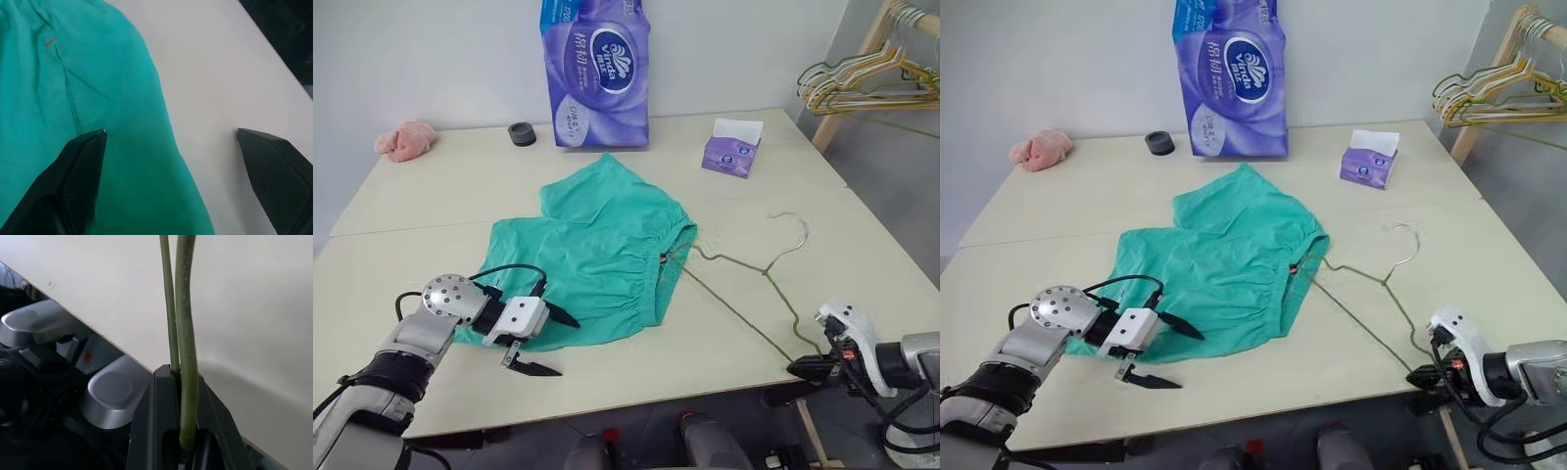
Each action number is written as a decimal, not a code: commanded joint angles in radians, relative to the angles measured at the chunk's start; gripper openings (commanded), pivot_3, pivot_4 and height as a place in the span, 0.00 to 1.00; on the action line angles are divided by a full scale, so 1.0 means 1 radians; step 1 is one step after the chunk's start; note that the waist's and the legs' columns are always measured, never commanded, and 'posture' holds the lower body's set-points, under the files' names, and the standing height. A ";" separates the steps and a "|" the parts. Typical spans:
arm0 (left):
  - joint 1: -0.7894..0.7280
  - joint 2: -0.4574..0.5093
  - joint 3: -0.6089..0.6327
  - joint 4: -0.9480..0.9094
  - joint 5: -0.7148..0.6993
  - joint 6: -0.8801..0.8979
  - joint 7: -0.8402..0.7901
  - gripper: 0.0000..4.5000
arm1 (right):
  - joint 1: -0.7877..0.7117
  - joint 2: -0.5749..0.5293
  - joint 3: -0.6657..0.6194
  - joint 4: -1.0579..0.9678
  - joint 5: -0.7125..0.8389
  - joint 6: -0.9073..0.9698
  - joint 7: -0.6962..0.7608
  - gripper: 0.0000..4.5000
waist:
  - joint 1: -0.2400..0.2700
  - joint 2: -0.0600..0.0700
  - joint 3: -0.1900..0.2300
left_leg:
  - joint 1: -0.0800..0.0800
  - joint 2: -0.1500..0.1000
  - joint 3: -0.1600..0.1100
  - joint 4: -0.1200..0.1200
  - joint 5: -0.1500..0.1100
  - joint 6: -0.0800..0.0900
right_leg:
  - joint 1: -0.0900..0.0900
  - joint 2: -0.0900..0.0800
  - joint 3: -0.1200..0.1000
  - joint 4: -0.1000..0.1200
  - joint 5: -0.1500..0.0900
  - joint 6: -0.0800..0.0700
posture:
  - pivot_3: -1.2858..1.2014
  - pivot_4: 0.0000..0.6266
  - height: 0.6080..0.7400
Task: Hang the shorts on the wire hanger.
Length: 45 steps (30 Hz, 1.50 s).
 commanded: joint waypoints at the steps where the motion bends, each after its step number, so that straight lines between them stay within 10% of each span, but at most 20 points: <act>1: -0.012 -0.037 0.014 0.043 0.055 -0.009 0.048 0.96 | -0.024 -0.004 0.017 -0.050 -0.018 -0.037 0.019 0.00 | 0.004 0.002 -0.001 | 0.000 0.000 0.000 0.000 0.000 0.000 | 0.001 0.000 0.000 0.000 0.000 0.000 | 0.41 0.15 1.00; 17: 0.097 0.179 -0.103 -0.462 -0.254 0.482 -0.048 0.01 | 0.004 -0.087 -0.014 0.089 -0.109 -0.104 0.123 0.00 | -0.007 0.003 0.000 | 0.000 0.000 0.001 0.000 0.000 0.001 | 0.000 0.000 0.001 -0.001 0.002 0.003 | 0.41 0.17 1.00; 27: -0.074 -0.022 -0.020 -0.262 -0.184 0.443 0.037 0.01 | 0.080 -0.079 -0.093 0.062 -0.116 -0.100 0.146 0.00 | -0.009 0.000 0.004 | 0.001 0.000 0.004 0.002 0.000 0.001 | 0.001 0.001 0.002 -0.001 0.001 0.004 | 0.40 0.18 1.00; 34: -0.070 -0.028 0.044 -0.114 -0.099 0.275 -0.031 0.41 | 0.064 -0.031 -0.086 -0.011 -0.101 -0.073 0.118 0.00 | -0.035 0.001 0.003 | 0.001 0.001 0.006 0.000 -0.001 0.001 | -0.001 0.001 0.005 -0.001 0.002 0.003 | 0.41 0.17 1.00; 41: 0.023 0.198 -0.066 -0.225 -0.226 0.243 -0.048 0.84 | -0.002 0.000 -0.038 -0.053 -0.086 -0.048 0.088 0.00 | -0.031 -0.001 0.005 | -0.001 0.001 0.001 0.000 -0.001 0.001 | -0.002 0.000 0.004 0.000 0.002 0.003 | 0.41 0.17 1.00; 45: 0.023 0.183 -0.060 -0.135 -0.170 0.093 -0.048 0.84 | -0.016 0.005 -0.023 -0.042 -0.093 -0.048 0.087 0.00 | -0.018 0.001 0.005 | 0.000 -0.001 0.004 0.001 -0.001 0.001 | -0.001 -0.002 0.004 -0.001 0.002 0.003 | 0.42 0.17 1.00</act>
